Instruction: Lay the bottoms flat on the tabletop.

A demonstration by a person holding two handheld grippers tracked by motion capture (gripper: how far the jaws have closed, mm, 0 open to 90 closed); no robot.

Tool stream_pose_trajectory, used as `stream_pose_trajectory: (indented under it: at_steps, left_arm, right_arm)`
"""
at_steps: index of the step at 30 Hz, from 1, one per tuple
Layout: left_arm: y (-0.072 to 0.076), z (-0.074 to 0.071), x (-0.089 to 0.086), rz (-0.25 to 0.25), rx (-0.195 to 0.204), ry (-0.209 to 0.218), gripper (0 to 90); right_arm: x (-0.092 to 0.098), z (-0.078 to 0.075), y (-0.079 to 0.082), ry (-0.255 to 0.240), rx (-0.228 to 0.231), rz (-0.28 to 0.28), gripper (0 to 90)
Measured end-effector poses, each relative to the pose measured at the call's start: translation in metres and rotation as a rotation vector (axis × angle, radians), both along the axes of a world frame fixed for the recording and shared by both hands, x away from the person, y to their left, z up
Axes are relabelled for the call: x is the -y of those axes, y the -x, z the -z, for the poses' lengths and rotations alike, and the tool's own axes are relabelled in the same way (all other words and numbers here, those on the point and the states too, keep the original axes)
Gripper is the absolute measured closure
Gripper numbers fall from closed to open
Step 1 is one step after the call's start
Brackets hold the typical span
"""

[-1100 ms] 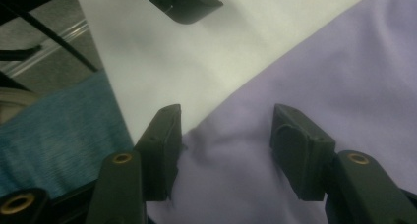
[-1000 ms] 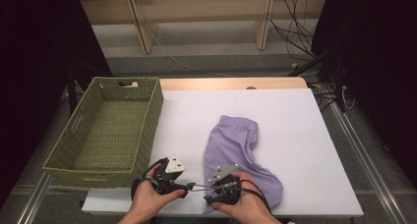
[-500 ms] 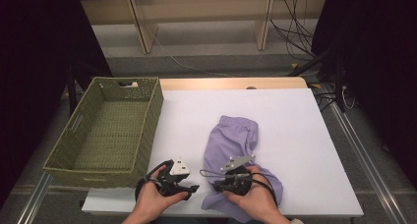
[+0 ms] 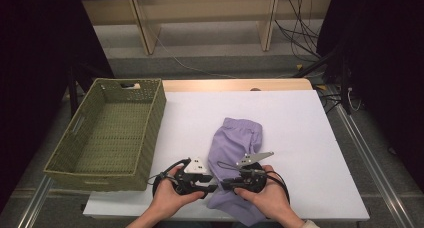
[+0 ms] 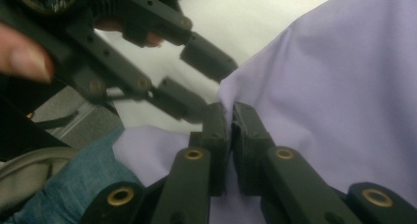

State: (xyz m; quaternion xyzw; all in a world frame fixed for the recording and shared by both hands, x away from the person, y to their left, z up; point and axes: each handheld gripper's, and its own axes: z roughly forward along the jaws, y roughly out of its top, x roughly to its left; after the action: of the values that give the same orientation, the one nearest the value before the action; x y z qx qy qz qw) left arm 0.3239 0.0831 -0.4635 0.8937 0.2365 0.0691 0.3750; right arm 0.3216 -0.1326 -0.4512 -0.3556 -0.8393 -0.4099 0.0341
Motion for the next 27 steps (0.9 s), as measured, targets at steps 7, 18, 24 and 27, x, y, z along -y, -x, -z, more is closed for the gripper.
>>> stream_pose_trajectory:
  at_steps: [7, 18, 24, 27]
  left_arm:
    - [0.002, 0.002, 0.007, 0.01, 0.034, -0.008, 56.6]
    - [0.003, 0.008, 0.012, 0.048, 0.034, -0.033, 67.2]
    - [0.003, 0.013, 0.013, 0.054, 0.02, -0.046, 72.1]
    - [0.003, 0.015, 0.014, 0.061, 0.009, -0.048, 74.3]
  right_arm:
    - [0.001, -0.001, -0.002, -0.005, 0.0, 0.006, 77.0]
    - [-0.008, 0.008, -0.011, -0.028, -0.005, 0.023, 68.1]
    - [-0.015, 0.009, -0.015, -0.018, -0.027, 0.03, 78.1]
    - [-0.016, 0.01, -0.016, -0.003, -0.043, 0.031, 86.9]
